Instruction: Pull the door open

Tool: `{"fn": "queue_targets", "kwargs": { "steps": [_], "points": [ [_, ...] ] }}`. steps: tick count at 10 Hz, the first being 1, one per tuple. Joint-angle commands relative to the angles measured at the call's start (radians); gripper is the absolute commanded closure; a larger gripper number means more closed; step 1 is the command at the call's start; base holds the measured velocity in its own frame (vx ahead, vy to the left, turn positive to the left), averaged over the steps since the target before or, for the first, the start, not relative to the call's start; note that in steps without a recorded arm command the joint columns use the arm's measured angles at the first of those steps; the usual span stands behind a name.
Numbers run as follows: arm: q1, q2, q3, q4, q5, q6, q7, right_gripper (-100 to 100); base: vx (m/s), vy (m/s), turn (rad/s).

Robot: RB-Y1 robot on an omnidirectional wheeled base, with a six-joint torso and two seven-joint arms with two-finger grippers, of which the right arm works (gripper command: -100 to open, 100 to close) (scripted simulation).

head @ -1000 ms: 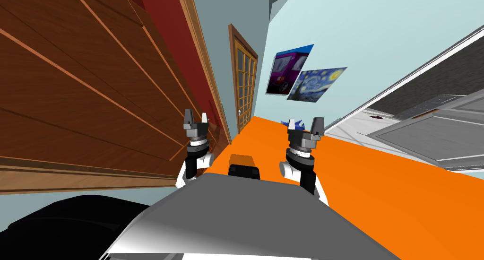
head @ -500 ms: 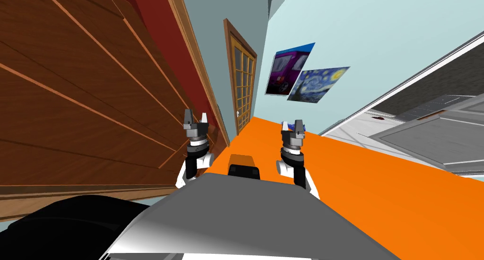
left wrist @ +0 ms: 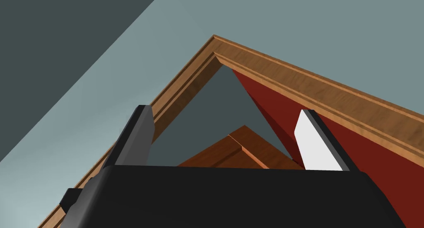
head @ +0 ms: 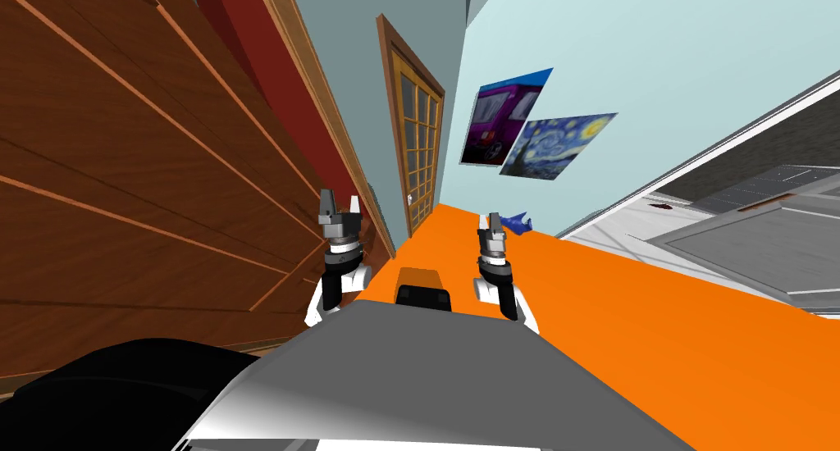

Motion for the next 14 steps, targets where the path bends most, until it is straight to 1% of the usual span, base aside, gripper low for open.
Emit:
{"fn": "queue_targets", "kwargs": {
  "steps": [1, 2, 3, 8, 14],
  "points": [
    [-0.021, -0.006, 0.006, 0.039, 0.008, -0.002, 0.026, -100, 0.137, -0.079, -0.001],
    [-0.027, -0.009, 0.01, 0.055, 0.012, -0.005, 0.037, -100, 0.107, -0.065, 0.004],
    [-0.039, -0.013, 0.02, 0.092, 0.022, -0.012, 0.064, -100, 0.134, -0.056, 0.0],
    [-0.073, -0.023, 0.046, 0.185, 0.047, -0.029, 0.131, -100, 0.108, -0.051, 0.002],
    [-0.117, -0.032, 0.08, 0.309, 0.079, -0.051, 0.22, -100, 0.097, -0.046, 0.003]
  ]
}}
